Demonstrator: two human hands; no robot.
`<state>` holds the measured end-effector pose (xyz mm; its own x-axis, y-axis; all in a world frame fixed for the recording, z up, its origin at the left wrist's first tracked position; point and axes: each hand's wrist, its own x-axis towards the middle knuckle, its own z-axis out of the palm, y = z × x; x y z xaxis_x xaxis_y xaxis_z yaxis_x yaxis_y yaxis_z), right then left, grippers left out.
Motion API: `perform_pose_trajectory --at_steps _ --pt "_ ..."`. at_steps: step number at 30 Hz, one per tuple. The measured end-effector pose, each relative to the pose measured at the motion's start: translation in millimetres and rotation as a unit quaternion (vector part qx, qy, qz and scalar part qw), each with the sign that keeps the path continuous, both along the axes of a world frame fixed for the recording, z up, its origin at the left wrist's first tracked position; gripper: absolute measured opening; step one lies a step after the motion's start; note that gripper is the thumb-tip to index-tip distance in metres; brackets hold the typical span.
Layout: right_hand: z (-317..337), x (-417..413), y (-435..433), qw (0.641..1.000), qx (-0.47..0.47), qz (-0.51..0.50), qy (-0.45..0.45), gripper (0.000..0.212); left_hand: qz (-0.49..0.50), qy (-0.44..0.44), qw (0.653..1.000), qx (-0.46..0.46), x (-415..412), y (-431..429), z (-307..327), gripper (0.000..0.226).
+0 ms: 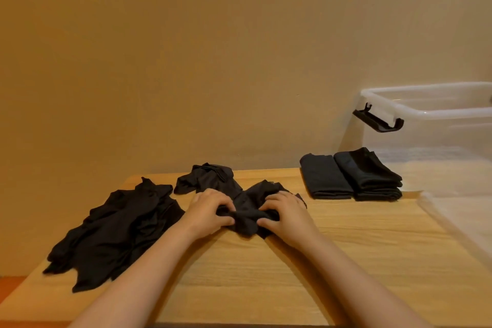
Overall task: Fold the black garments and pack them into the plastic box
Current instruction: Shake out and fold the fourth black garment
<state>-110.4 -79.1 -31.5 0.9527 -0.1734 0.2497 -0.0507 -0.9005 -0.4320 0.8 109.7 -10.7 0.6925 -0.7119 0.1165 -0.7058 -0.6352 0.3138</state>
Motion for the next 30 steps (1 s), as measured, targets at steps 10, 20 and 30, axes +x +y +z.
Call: perform_pose_trajectory --at_steps 10,20,30 --pt "94.3 -9.7 -13.7 0.936 0.252 0.004 -0.247 0.027 -0.044 0.086 0.935 -0.34 -30.2 -21.8 99.1 0.026" --pt "87.5 -17.5 -39.0 0.981 0.147 -0.02 -0.127 0.019 0.03 0.095 0.976 -0.192 -10.8 -22.4 78.7 0.014" --pt "27.5 -65.3 -21.6 0.973 0.044 0.149 0.171 0.049 -0.119 0.183 0.976 -0.023 -89.2 -2.2 16.7 0.028"
